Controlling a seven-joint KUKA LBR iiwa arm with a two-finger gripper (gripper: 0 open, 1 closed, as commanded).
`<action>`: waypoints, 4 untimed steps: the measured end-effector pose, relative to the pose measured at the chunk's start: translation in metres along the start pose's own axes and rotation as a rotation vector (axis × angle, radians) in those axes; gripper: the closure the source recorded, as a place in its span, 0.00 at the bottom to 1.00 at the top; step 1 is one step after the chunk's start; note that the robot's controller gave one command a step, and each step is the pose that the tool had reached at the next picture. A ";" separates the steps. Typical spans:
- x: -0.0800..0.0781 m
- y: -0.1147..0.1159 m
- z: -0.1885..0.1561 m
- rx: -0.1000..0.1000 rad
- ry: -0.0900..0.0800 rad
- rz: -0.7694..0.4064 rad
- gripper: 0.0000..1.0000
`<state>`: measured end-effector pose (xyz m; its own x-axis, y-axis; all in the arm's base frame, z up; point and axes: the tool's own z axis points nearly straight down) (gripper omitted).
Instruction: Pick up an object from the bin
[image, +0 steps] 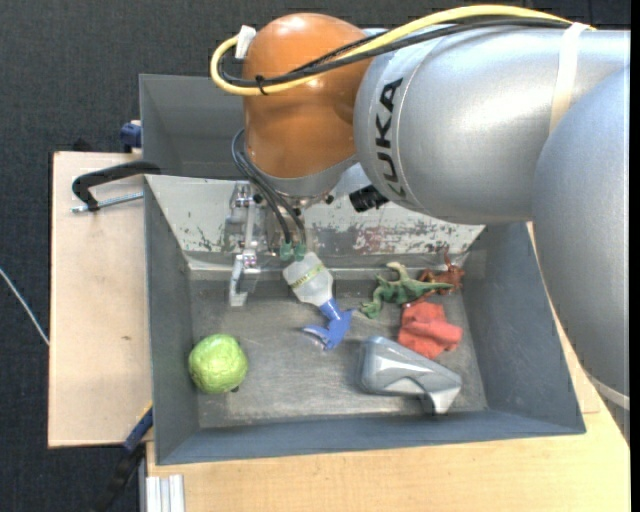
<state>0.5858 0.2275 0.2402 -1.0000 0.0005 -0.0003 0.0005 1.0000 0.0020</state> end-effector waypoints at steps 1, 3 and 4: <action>0.000 0.000 0.000 0.000 0.000 0.000 0.00; 0.015 -0.007 0.035 0.003 0.006 -0.050 0.00; 0.029 -0.012 0.049 -0.003 -0.011 0.018 0.00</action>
Offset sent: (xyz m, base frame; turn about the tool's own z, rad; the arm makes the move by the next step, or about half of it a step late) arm -0.0676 -0.0262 -0.0970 -0.1055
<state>0.5566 0.2157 0.1915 -0.9998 0.0183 -0.0114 0.0182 0.9998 0.0055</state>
